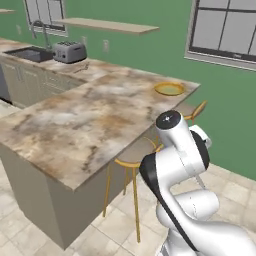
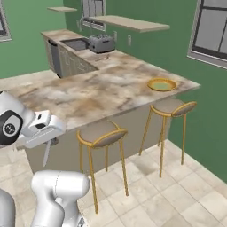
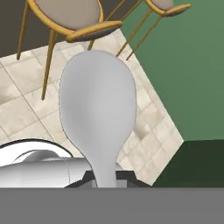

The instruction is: Take the fork and place it on the left side of the plate. Then take the spoon and place it on the right side of the plate. Make sure they're directly next to the plate.

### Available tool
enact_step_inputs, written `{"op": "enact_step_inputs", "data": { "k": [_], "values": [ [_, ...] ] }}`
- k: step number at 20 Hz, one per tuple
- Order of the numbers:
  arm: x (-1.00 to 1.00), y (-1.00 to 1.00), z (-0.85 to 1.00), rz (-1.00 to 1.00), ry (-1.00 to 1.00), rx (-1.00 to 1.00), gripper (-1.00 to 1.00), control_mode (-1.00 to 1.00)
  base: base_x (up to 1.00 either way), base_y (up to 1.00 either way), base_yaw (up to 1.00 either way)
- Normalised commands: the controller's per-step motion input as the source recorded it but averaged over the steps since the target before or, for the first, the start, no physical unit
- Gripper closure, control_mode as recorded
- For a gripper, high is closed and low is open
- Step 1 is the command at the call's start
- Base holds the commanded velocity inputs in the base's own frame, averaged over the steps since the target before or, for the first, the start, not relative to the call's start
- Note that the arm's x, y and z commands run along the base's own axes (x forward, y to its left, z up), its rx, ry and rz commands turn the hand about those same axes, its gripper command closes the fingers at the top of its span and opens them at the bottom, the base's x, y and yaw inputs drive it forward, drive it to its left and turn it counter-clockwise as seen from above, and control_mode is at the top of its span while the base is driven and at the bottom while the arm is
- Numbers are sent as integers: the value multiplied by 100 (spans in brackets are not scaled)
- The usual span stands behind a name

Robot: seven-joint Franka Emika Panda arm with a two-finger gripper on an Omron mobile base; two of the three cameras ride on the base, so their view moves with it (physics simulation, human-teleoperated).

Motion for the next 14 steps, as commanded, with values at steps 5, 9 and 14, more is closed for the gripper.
{"op": "enact_step_inputs", "data": {
  "k": [5,9,14],
  "values": [
    [0,0,0,0,0,0,100,100,51,-100,46],
    [0,0,0,0,0,0,100,100,37,-100,44],
    [0,0,0,0,0,0,100,100,28,-100,41]
  ]
}}
